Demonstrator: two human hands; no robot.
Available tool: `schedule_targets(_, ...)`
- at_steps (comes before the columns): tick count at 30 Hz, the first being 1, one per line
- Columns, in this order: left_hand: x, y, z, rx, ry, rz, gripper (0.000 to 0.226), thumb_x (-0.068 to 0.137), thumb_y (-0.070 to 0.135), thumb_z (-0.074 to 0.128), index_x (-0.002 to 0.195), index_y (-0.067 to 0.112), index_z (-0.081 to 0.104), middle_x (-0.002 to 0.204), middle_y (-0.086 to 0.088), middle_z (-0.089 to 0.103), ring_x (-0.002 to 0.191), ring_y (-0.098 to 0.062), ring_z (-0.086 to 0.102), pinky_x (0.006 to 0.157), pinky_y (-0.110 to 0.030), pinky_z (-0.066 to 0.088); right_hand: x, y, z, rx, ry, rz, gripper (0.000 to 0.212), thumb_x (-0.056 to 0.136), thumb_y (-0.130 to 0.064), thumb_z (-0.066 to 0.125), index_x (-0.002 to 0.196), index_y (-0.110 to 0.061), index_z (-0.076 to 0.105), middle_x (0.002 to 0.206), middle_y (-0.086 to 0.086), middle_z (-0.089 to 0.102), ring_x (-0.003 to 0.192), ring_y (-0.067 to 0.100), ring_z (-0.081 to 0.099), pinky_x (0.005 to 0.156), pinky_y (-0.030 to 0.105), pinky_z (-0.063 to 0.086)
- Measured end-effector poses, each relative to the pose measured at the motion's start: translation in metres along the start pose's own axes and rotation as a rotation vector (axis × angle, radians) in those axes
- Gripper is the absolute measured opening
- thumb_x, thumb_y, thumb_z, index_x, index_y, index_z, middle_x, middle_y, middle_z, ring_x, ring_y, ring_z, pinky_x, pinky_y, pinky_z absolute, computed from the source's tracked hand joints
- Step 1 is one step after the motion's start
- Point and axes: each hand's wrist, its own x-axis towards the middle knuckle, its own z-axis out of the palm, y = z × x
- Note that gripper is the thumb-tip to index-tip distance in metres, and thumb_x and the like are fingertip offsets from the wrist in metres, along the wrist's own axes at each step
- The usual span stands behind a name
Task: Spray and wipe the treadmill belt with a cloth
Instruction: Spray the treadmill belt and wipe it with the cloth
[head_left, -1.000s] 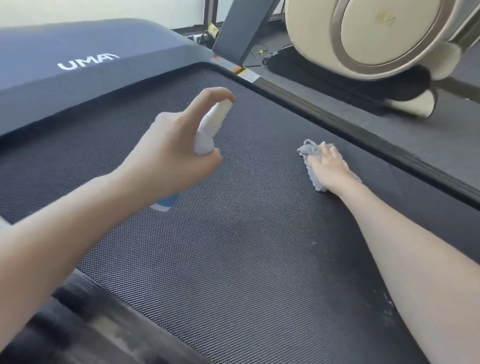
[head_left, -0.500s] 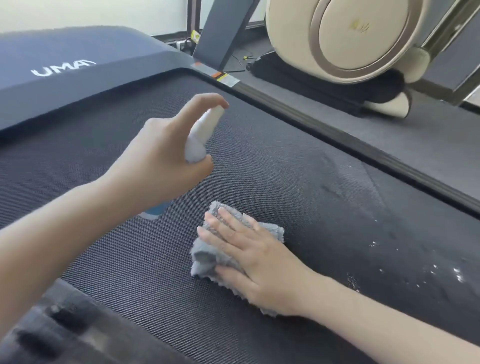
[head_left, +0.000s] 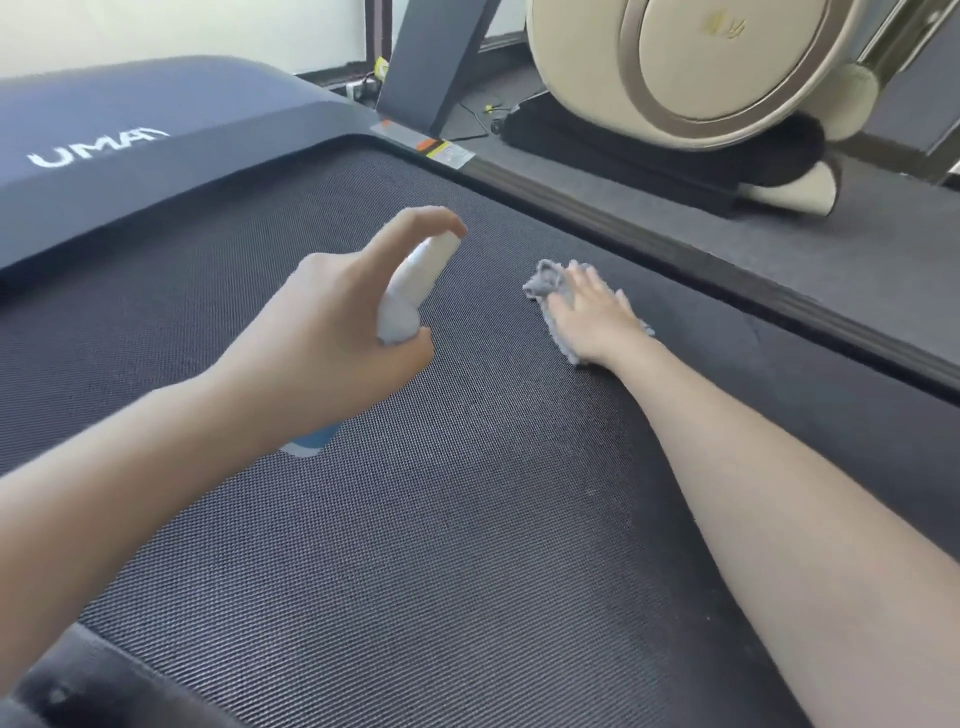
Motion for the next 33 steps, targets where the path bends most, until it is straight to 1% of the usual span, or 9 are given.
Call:
schedule_targets(2,0.001,-0.002,-0.002,0.004,0.001,0.000,0.062,0.075,0.009,0.063,0.126,0.038,0.043,0.058,-0.001,0.056,0.067,-0.010,0.052,0.058,-0.021,0.041,0.001,-0.002,-0.003,0.008,-0.009,0.026,0.055,0.101,-0.035,0.015,0.151,-0.019,0.000,0.160,-0.003,-0.005,0.146,0.011,-0.009,0.119,0.041,-0.004)
schedule_targets(5,-0.002,-0.001,-0.006,0.003,0.011,-0.021,0.061,0.076,0.010,0.062,0.126,0.039,0.043,0.058,-0.001,0.055,0.067,-0.011,0.052,0.056,-0.024,0.043,-0.017,-0.003,-0.003,0.023,-0.048,-0.034,0.055,0.101,-0.033,0.017,0.151,-0.019,-0.001,0.160,-0.004,-0.007,0.145,0.010,-0.011,0.119,0.039,-0.005)
schedule_targets(10,-0.004,0.003,-0.009,-0.003,0.012,0.001,0.061,0.076,0.009,0.063,0.127,0.037,0.043,0.059,-0.001,0.055,0.067,-0.010,0.052,0.055,-0.018,0.039,-0.104,0.003,0.002,0.104,-0.069,-0.280,0.054,0.102,-0.033,0.028,0.149,-0.031,0.001,0.157,-0.015,-0.008,0.142,0.001,-0.015,0.118,0.034,-0.008)
schedule_targets(13,-0.003,0.005,-0.008,-0.018,0.021,0.015,0.062,0.075,0.009,0.063,0.127,0.036,0.043,0.061,-0.002,0.057,0.069,-0.008,0.052,0.058,-0.018,0.041,-0.164,0.001,0.006,0.125,-0.105,-0.451,0.054,0.098,-0.047,0.026,0.142,-0.041,-0.005,0.146,-0.030,-0.019,0.135,-0.010,-0.025,0.115,0.024,-0.014)
schedule_targets(15,-0.002,0.007,-0.005,-0.022,0.017,0.030,0.062,0.075,0.009,0.063,0.127,0.036,0.043,0.060,0.000,0.058,0.069,-0.006,0.053,0.056,-0.015,0.039,-0.178,0.003,0.011,0.112,-0.109,-0.509,0.054,0.099,-0.046,0.026,0.146,-0.042,0.000,0.150,-0.029,-0.015,0.136,-0.011,-0.023,0.114,0.024,-0.015)
schedule_targets(20,0.002,0.007,0.003,-0.009,0.008,0.049,0.063,0.073,0.008,0.062,0.128,0.033,0.045,0.054,0.005,0.051,0.069,-0.002,0.053,0.056,-0.008,0.038,-0.134,-0.006,0.009,0.111,-0.055,-0.458,0.052,0.100,-0.041,0.023,0.147,-0.039,0.002,0.152,-0.024,-0.009,0.140,-0.006,-0.015,0.117,0.030,-0.010)
schedule_targets(24,0.002,0.008,0.005,-0.025,-0.009,0.033,0.062,0.074,0.007,0.061,0.127,0.035,0.044,0.054,0.005,0.054,0.065,-0.001,0.053,0.054,-0.008,0.038,-0.058,-0.022,0.006,0.061,-0.027,-0.281,0.052,0.102,-0.037,0.021,0.151,-0.031,0.006,0.159,-0.010,-0.004,0.145,0.005,-0.010,0.118,0.038,-0.008)
schedule_targets(29,0.003,0.006,-0.002,-0.013,0.001,0.029,0.060,0.076,0.010,0.061,0.126,0.038,0.044,0.053,0.004,0.049,0.062,-0.002,0.050,0.054,-0.010,0.037,0.012,-0.042,0.005,0.000,-0.009,-0.040,0.053,0.101,-0.036,0.013,0.151,-0.025,0.001,0.160,-0.005,-0.007,0.146,0.012,-0.010,0.118,0.043,-0.006)
schedule_targets(33,0.002,0.002,-0.013,0.005,0.021,0.028,0.061,0.076,0.008,0.061,0.127,0.037,0.044,0.054,0.002,0.049,0.063,-0.005,0.050,0.055,-0.012,0.038,0.000,-0.046,0.009,-0.016,0.006,-0.113,0.054,0.101,-0.034,0.017,0.151,-0.024,0.001,0.160,-0.004,-0.005,0.146,0.012,-0.009,0.118,0.041,-0.004)
